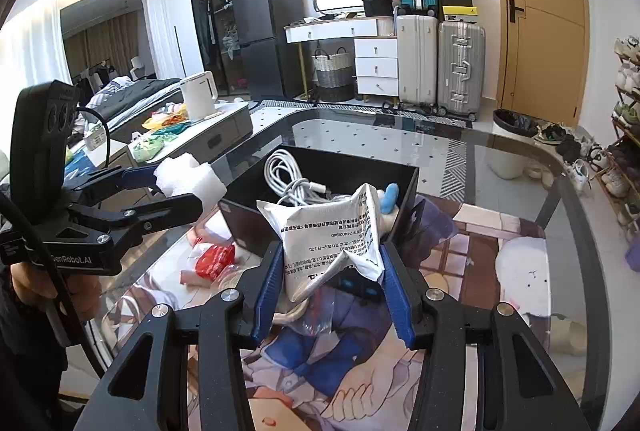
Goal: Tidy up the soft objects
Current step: 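Lift foam block toward black box with left tool while right tool carries packet over box, then lower foam block into black box with left tool while right tool releases packet inside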
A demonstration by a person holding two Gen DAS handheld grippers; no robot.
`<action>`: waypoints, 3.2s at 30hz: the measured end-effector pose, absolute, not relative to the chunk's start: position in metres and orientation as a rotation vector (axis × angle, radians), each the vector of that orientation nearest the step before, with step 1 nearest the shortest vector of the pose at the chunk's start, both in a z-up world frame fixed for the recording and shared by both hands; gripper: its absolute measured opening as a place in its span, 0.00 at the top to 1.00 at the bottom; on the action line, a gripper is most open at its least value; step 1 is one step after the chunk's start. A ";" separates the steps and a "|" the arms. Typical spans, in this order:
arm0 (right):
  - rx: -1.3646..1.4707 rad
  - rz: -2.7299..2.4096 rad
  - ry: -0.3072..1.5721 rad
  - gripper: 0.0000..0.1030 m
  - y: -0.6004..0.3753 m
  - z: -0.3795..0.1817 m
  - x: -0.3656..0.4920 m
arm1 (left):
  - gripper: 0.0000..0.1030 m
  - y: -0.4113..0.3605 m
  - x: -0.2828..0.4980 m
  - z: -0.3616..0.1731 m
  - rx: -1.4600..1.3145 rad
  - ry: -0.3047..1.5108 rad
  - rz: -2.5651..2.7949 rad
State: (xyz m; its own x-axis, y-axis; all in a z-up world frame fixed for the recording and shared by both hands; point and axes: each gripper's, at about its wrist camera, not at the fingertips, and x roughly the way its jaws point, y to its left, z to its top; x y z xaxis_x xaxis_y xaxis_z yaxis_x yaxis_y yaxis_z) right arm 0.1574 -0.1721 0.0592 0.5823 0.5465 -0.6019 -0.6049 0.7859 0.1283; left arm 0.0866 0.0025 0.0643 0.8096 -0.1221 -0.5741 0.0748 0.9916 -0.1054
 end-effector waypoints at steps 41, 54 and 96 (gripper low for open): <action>-0.163 0.640 0.690 0.54 -0.147 0.060 0.216 | 0.13 -0.021 0.173 0.046 -0.028 0.685 -0.087; -0.189 0.627 0.707 0.54 -0.144 0.054 0.224 | 0.13 -0.024 0.182 0.037 -0.011 0.705 -0.079; -0.232 0.652 0.664 0.11 -0.155 0.049 0.232 | 0.01 -0.025 0.178 0.039 0.006 0.718 -0.086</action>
State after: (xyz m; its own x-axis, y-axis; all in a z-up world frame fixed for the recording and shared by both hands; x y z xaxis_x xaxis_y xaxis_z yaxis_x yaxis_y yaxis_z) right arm 0.2319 -0.1551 0.0489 0.5989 0.4855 -0.6369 -0.6279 0.7783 0.0028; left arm 0.1777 -0.0255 0.0391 0.7500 -0.0768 -0.6570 0.0808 0.9964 -0.0242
